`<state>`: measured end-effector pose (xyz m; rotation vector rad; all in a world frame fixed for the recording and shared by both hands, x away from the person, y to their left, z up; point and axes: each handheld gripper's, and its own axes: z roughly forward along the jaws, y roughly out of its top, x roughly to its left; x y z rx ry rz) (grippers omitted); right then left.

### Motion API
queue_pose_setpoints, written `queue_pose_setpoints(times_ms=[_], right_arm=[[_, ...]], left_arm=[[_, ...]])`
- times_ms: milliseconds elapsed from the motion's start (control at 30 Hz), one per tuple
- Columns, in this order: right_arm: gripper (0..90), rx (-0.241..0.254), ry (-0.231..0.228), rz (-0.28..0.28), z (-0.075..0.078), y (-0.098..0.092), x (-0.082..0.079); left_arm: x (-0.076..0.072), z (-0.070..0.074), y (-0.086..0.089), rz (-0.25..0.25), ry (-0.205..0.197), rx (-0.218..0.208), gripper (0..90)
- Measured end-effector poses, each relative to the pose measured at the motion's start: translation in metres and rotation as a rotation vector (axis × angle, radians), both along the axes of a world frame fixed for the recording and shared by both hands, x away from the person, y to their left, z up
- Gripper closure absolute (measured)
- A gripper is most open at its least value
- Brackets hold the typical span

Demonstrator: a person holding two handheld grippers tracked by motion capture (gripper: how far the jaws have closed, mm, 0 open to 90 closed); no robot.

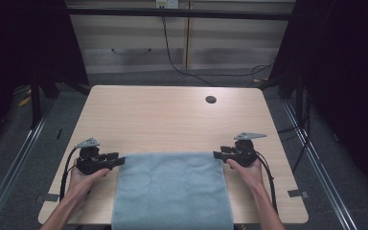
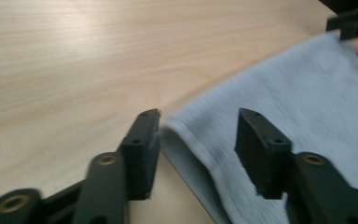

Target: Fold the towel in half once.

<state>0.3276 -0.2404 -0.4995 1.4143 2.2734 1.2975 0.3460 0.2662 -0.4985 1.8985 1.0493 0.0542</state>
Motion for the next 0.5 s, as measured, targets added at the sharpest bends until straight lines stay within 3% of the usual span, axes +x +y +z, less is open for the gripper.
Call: queue_pose_setpoints(times_ms=[100,133,167,233,300,367,400,433,500], right_arm=[[47.1,-0.014,0.02,0.027,-0.006,0.006,0.005],[48.1,-0.008,0.024,0.038,-0.006,0.008,0.006],[49.0,-0.024,0.025,0.043,-0.006,0.01,0.007],[56.2,-0.03,0.036,0.059,-0.007,0.013,0.01],[65.7,-0.034,0.036,0.063,-0.009,0.015,0.01],[78.3,-0.01,0.043,0.069,-0.01,0.014,0.009],[78.3,-0.01,0.043,0.069,-0.01,0.014,0.009],[84.1,-0.001,0.039,0.071,-0.008,0.014,0.008],[85.0,0.005,0.035,0.074,-0.006,0.013,0.007]], left_arm=[[0.006,-0.012,-0.007,0.001,0.035,0.005,40.2],[0.006,-0.012,-0.007,0.001,0.035,0.005,39.8],[0.005,-0.011,-0.011,-0.011,0.008,0.033,39.9],[0.006,-0.01,-0.015,-0.039,0.003,0.059,42.5],[0.006,-0.01,-0.017,-0.054,-0.012,0.081,53.5],[0.004,-0.011,-0.02,-0.077,-0.008,0.085,72.7],[0.004,-0.011,-0.02,-0.077,-0.008,0.085,78.3],[0.004,-0.009,-0.018,-0.075,-0.012,0.073,81.6],[0.005,-0.007,-0.017,-0.068,-0.004,0.048,83.6]])
